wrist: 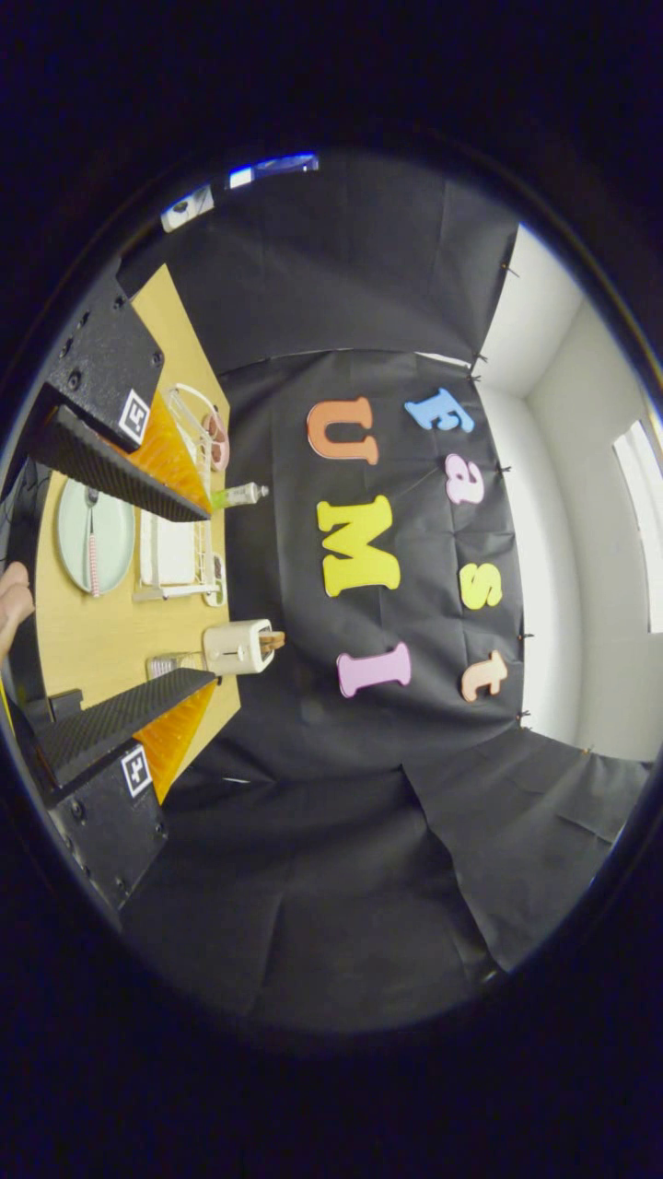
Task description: Take the plate from the dish rack, then take the spoon from the basket and place it into the plate.
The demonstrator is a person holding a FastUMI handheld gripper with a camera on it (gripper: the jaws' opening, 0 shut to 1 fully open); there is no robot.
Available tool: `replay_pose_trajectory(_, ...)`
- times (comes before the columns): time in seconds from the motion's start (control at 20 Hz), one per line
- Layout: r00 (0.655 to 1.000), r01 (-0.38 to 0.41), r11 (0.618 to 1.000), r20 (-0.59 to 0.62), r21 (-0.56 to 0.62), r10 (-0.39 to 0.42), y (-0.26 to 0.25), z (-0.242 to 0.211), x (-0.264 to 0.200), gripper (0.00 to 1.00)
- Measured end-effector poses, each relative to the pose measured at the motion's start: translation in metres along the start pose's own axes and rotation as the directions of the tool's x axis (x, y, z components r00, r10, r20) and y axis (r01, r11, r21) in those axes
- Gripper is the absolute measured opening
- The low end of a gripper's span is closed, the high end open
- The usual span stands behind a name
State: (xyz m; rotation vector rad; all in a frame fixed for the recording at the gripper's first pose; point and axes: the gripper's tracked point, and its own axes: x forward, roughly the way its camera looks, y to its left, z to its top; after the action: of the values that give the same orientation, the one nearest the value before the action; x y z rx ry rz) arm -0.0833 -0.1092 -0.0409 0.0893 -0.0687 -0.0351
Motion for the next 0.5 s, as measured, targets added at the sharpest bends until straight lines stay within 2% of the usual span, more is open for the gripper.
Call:
replay_pose_trajectory(0.25,1.000,-0.023,1.000,-0.011,-0.017,0.023,0.003,-0.004,-0.002,1.00)
replay_pose_trajectory(0.5,1.000,-0.010,0.999,-0.024,-0.032,0.009,0.000,-0.012,0.005,1.00)
